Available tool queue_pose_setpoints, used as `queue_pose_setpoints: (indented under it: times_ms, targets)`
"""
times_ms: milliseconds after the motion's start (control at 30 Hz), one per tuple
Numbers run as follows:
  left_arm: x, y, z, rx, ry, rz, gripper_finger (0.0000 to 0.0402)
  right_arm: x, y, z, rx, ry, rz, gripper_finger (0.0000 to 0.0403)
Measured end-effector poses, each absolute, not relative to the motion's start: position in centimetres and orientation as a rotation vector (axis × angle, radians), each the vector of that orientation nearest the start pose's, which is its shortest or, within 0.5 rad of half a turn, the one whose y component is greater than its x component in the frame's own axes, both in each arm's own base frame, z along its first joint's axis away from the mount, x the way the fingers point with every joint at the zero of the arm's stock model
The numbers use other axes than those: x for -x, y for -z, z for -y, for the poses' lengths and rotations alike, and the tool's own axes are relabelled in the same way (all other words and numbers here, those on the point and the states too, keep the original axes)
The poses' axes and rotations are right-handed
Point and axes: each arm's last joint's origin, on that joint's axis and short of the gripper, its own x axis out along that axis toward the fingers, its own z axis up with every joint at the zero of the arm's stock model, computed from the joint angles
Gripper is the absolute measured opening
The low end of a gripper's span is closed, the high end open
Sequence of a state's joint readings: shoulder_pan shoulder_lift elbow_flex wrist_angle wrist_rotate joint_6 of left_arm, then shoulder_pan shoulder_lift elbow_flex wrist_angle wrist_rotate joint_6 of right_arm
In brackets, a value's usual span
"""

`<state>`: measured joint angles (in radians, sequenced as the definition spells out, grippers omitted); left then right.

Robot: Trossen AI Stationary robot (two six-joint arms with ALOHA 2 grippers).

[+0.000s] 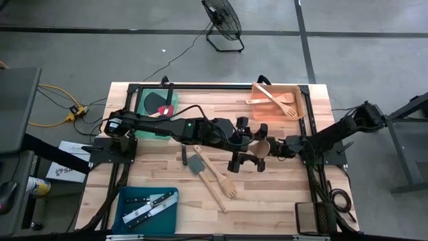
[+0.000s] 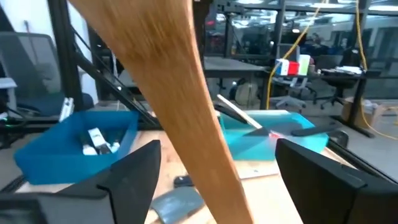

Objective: Pick & Place Kitchen Items
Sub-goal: Put the brown wooden serving spoon into the orange bin

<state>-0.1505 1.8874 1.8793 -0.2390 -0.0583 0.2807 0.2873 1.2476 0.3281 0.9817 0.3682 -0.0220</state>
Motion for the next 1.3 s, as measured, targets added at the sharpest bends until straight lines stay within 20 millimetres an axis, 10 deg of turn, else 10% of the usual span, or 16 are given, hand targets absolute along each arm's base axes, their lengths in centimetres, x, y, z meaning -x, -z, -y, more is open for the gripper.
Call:
queue_pose_setpoints:
  times_ms: [600, 1300]
  targets:
    - [-43.7, -38.96, 6.43, -0.28, 0.115, -0.224, 0.0259, -22.22, -19.84, -5.51, -0.005, 0.076, 0.012, 0.0102]
    - [-43.67, -38.75, 6.13, -0.273, 0.018, -0.256, 0.0299, -22.24, -19.55, -5.46, -0.022, 0.095, -0.019, 0.0086]
